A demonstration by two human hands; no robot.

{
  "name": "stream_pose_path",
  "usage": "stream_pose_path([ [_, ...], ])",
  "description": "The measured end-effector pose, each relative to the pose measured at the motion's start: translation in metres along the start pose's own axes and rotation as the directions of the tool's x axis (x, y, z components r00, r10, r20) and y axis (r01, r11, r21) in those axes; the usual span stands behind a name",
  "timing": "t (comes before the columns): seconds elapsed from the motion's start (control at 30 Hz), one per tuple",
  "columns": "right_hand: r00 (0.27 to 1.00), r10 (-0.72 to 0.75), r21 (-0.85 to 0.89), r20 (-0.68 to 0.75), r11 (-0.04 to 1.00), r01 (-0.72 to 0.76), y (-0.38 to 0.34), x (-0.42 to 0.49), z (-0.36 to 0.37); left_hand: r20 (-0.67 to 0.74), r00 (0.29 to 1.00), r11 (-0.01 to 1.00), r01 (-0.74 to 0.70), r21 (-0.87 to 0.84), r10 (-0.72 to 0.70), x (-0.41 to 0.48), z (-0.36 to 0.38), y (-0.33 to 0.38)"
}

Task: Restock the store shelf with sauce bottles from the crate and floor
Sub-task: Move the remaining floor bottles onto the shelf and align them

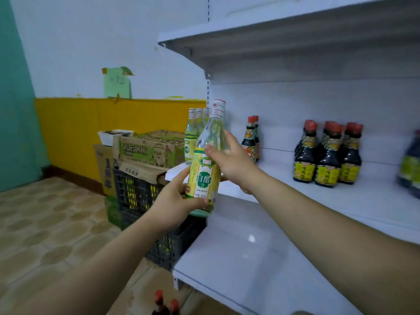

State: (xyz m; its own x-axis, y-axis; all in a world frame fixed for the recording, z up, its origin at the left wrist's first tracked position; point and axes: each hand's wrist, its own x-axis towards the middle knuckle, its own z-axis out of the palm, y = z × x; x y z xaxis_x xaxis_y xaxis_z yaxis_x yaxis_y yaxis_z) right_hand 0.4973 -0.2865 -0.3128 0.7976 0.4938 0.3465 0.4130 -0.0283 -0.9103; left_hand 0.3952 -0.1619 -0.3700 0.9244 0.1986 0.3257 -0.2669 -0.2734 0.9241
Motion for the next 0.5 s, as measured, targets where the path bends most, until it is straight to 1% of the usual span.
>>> stream_pose_path([
  [0.07, 0.993, 0.035, -0.054, -0.112, 0.998, -0.041, 0.003, -0.009, -0.022, 0.07, 0.997, 1.0, -0.019, -0.003, 0.019, 0.012, 0.021, -0.001],
  [0.13, 0.981, 0.049, -0.084, -0.19, 0.994, -0.065, 0.006, -0.017, -0.046, 0.129, 0.991, 0.999, -0.031, 0.009, 0.029, 0.024, 0.043, -0.003],
  [0.23, 0.964, 0.079, -0.105, -0.253, 0.989, -0.108, 0.01, -0.025, -0.082, 0.201, 0.978, 0.998, -0.058, 0.001, 0.056, 0.041, 0.075, -0.002],
  [0.33, 0.945, 0.069, -0.159, -0.32, 0.979, -0.125, 0.014, -0.029, -0.108, 0.269, 0.96, 0.997, -0.072, -0.017, 0.074, 0.058, 0.101, -0.001],
  [0.43, 0.927, 0.075, -0.171, -0.367, 0.974, -0.146, 0.017, -0.03, -0.124, 0.312, 0.946, 0.996, -0.09, -0.019, 0.091, 0.072, 0.117, -0.006],
  [0.5, 0.92, 0.062, -0.164, -0.388, 0.977, -0.136, 0.021, -0.024, -0.128, 0.329, 0.941, 0.996, -0.082, -0.021, 0.084, 0.081, 0.119, -0.01],
])
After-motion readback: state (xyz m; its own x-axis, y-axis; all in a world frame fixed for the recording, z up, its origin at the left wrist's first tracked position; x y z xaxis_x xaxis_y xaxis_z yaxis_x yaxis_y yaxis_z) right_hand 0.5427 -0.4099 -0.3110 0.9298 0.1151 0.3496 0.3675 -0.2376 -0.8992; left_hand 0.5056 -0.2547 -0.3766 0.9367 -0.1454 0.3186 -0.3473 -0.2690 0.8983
